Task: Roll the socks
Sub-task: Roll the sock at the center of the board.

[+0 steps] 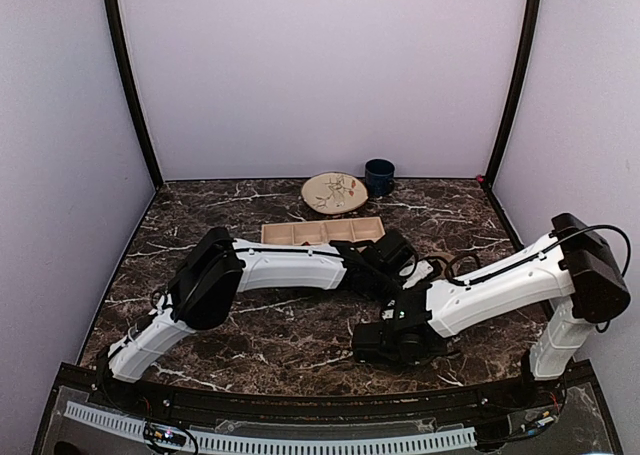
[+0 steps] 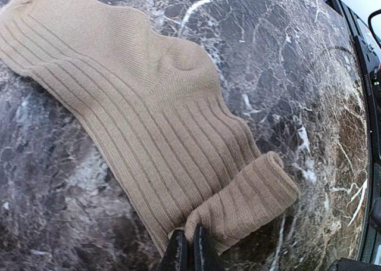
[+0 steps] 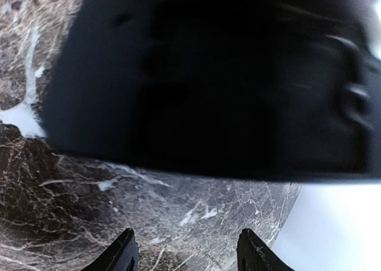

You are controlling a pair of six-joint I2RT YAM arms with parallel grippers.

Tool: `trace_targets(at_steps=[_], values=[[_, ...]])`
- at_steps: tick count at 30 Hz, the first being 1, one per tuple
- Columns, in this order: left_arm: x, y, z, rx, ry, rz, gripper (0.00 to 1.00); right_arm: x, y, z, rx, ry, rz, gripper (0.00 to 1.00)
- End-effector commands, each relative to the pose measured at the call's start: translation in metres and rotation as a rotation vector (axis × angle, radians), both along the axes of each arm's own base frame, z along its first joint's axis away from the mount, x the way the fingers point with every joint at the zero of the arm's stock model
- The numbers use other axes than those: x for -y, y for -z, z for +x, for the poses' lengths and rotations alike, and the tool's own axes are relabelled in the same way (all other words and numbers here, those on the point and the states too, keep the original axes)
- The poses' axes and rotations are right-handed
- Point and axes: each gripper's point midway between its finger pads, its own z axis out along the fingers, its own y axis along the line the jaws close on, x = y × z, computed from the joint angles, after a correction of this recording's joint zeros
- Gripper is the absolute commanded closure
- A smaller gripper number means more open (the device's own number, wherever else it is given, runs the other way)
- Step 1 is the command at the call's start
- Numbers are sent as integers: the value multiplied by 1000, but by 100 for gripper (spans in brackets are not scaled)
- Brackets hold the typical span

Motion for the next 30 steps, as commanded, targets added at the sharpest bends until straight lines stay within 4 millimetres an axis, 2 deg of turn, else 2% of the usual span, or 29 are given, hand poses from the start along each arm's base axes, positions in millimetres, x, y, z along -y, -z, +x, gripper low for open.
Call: trace_targets(at_steps=[1,10,15,20,23,30], values=[[-98,130,-62,-111,49,491,99,-26,8,23,30,9,70,42],[-104,131,-66,-118,66,499,99,-22,16,47,71,63,80,41],[-103,131,-65,-113,72,494,100,-11,6,63,135,104,49,41],[-104,133,-64,-107,71,499,100,-6,2,69,146,149,114,41],[-101,130,-62,-101,69,490,100,-9,-2,64,144,168,175,42],[-98,130,-61,-104,70,497,100,-21,4,20,99,178,369,42]])
